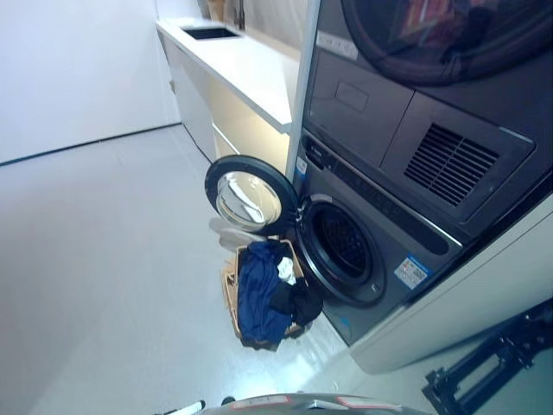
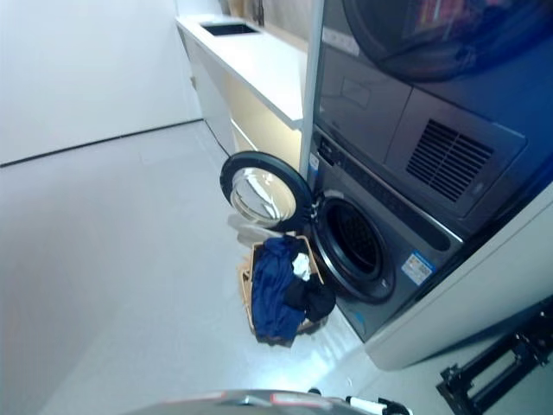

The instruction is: Put the clothes in the basket into the washing machine.

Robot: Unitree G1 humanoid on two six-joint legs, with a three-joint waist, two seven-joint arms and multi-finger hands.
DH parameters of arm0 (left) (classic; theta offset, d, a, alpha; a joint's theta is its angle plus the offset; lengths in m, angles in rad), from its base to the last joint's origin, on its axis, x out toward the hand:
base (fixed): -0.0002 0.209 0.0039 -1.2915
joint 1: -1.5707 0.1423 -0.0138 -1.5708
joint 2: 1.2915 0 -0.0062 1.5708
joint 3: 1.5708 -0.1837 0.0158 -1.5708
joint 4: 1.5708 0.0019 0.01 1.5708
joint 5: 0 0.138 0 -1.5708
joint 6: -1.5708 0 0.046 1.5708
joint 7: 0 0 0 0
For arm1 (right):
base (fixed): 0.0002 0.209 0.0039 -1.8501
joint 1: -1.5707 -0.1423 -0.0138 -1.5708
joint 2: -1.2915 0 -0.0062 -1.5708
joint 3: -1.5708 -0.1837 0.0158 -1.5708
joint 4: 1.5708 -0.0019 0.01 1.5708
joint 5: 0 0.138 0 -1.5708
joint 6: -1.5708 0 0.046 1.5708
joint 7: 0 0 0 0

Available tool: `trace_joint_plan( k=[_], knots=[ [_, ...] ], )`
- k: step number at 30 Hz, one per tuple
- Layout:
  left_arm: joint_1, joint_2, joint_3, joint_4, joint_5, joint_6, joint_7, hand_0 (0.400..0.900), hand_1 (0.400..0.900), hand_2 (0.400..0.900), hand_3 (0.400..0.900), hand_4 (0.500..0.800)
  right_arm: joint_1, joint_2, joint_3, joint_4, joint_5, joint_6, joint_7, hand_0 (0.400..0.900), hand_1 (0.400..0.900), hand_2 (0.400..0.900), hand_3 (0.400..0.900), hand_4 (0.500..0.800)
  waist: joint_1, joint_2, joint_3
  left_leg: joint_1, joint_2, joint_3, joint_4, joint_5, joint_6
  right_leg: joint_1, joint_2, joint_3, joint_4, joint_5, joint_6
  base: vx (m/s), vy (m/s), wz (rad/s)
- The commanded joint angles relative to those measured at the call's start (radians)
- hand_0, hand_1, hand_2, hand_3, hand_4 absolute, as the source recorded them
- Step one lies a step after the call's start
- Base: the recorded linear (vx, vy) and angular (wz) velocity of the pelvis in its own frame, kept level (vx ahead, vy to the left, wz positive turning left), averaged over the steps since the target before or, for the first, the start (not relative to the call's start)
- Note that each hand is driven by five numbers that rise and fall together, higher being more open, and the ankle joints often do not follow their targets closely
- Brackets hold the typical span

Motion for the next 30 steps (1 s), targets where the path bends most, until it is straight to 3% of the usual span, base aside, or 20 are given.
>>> trace_joint_plan(
  k=[1, 3, 4, 7, 8, 12, 16, 19, 21, 22, 26, 28, 30],
  knots=[
    [-0.088, -0.034, -0.005, 0.027, -0.059, -0.027, 0.012, 0.9, 0.9, 0.9, 0.9, 0.8, -0.106, -0.07, -0.024, -0.006, 0.035, -0.043, -0.028, 0.9, 0.9, 0.9, 0.9, 0.8, 0.009, 0.035, 0.1, -0.044, -0.018, -0.023, 0.27, -0.192, -0.015, 0.005, 0.03, 0.009, 0.17, -0.198, 0.008, 0.05, -0.262, 0.07],
    [-0.094, -0.035, -0.006, 0.018, -0.08, -0.033, 0.014, 0.9, 0.9, 0.9, 0.9, 0.8, -0.111, -0.082, -0.024, -0.017, 0.037, -0.047, -0.033, 0.9, 0.9, 0.9, 0.9, 0.8, 0.016, 0.03, 0.13, -0.128, -0.01, -0.041, 0.449, -0.158, -0.027, 0.014, 0.03, 0.003, 0.182, -0.209, -0.01, 0.05, -0.308, 0.07],
    [-0.098, -0.039, -0.011, 0.011, -0.1, -0.036, 0.016, 0.9, 0.9, 0.9, 0.9, 0.8, -0.113, -0.09, -0.022, -0.027, 0.039, -0.05, -0.036, 0.9, 0.9, 0.9, 0.9, 0.8, 0.023, 0.03, 0.156, -0.189, -0.002, -0.064, 0.566, -0.098, -0.03, 0.019, 0.035, 0.004, 0.194, -0.218, -0.03, 0.07, -0.296, 0.06],
    [-0.101, -0.042, -0.014, 0.004, -0.122, -0.039, 0.02, 0.9, 0.9, 0.9, 0.9, 0.8, -0.126, -0.1, -0.021, -0.035, 0.045, -0.05, -0.043, 0.9, 0.9, 0.9, 0.9, 0.8, 0.02, 0.037, 0.178, -0.253, 0.0, -0.08, 0.658, -0.062, -0.026, 0.017, 0.041, 0.002, 0.213, -0.235, -0.045, 0.06, -0.152, 0.08],
    [-0.1, -0.046, -0.012, 0.003, -0.139, -0.04, 0.02, 0.9, 0.9, 0.9, 0.9, 0.8, -0.136, -0.108, -0.019, -0.037, 0.05, -0.05, -0.046, 0.9, 0.9, 0.9, 0.9, 0.8, 0.022, 0.046, 0.189, -0.287, -0.022, -0.093, 0.651, -0.066, -0.022, 0.015, 0.042, 0.006, 0.222, -0.244, -0.049, 0.1, -0.042, -0.01],
    [-0.092, -0.05, -0.008, 0.002, -0.166, -0.045, 0.03, 0.9, 0.9, 0.9, 0.9, 0.8, -0.163, -0.114, -0.01, -0.047, 0.058, -0.056, -0.051, 0.9, 0.9, 0.9, 0.9, 0.8, 0.03, 0.054, 0.193, -0.364, -0.063, -0.096, 0.532, -0.084, -0.025, 0.032, 0.047, 0.01, 0.206, -0.255, -0.038, 0.17, -0.009, -0.11],
    [-0.076, -0.054, -0.009, 0.002, -0.167, -0.052, 0.044, 0.9, 0.9, 0.9, 0.9, 0.8, -0.174, -0.114, 0.005, -0.047, 0.052, -0.063, -0.051, 0.9, 0.9, 0.9, 0.9, 0.8, 0.045, 0.075, 0.177, -0.323, -0.07, -0.16, 0.129, 0.04, -0.045, 0.098, 0.081, 0.034, 0.145, -0.265, -0.025, 0.32, 0.106, -0.29],
    [-0.069, -0.053, -0.008, 0.012, -0.155, -0.05, 0.046, 0.9, 0.9, 0.9, 0.9, 0.8, -0.181, -0.113, 0.004, -0.043, 0.049, -0.069, -0.048, 0.9, 0.9, 0.9, 0.9, 0.8, 0.047, 0.069, 0.16, -0.317, -0.042, -0.116, 0.009, 0.088, -0.069, 0.168, 0.083, 0.059, 0.092, -0.272, -0.008, 0.4, 0.187, -0.31],
    [-0.064, -0.052, -0.006, 0.019, -0.151, -0.045, 0.044, 0.9, 0.9, 0.9, 0.9, 0.8, -0.181, -0.103, 0.005, -0.038, 0.05, -0.068, -0.044, 0.9, 0.9, 0.9, 0.9, 0.8, 0.056, 0.06, 0.144, -0.292, -0.032, -0.097, -0.008, 0.086, -0.055, 0.192, 0.075, 0.074, 0.073, -0.273, 0.001, 0.39, 0.222, -0.38],
    [-0.067, -0.041, -0.01, 0.012, -0.143, -0.045, 0.046, 0.9, 0.9, 0.9, 0.9, 0.8, -0.176, -0.093, 0.003, -0.035, 0.052, -0.068, -0.043, 0.9, 0.9, 0.9, 0.9, 0.8, 0.065, 0.039, 0.127, -0.285, -0.036, -0.083, 0.024, 0.094, -0.039, 0.207, 0.046, 0.07, 0.069, -0.274, 0.015, 0.46, 0.327, -0.39],
    [-0.095, -0.008, -0.017, -0.002, -0.132, -0.047, 0.042, 0.9, 0.9, 0.9, 0.9, 0.8, -0.177, -0.066, 0.004, -0.042, 0.063, -0.071, -0.035, 0.9, 0.9, 0.9, 0.9, 0.8, 0.084, -0.018, 0.098, -0.31, -0.066, -0.07, 0.15, -0.005, 0.02, 0.17, -0.007, 0.089, 0.159, -0.258, 0.059, 0.41, 0.331, -0.25],
    [-0.112, 0.008, -0.026, -0.025, -0.131, -0.047, 0.04, 0.9, 0.9, 0.9, 0.9, 0.8, -0.187, -0.061, 0.006, -0.066, 0.074, -0.075, -0.031, 0.9, 0.9, 0.9, 0.9, 0.8, 0.09, -0.033, 0.106, -0.308, -0.08, -0.064, 0.194, -0.058, 0.049, 0.104, -0.026, 0.091, 0.31, -0.173, 0.085, 0.24, 0.285, -0.1],
    [-0.141, 0.026, -0.026, -0.028, -0.138, -0.047, 0.047, 0.9, 0.9, 0.9, 0.9, 0.8, -0.206, -0.047, 0.014, -0.093, 0.097, -0.085, -0.033, 0.9, 0.9, 0.9, 0.9, 0.8, 0.082, -0.032, 0.13, -0.291, -0.083, -0.063, 0.199, -0.081, 0.066, 0.004, -0.036, 0.097, 0.462, -0.09, 0.09, 0.13, 0.257, -0.08]
  ],
)
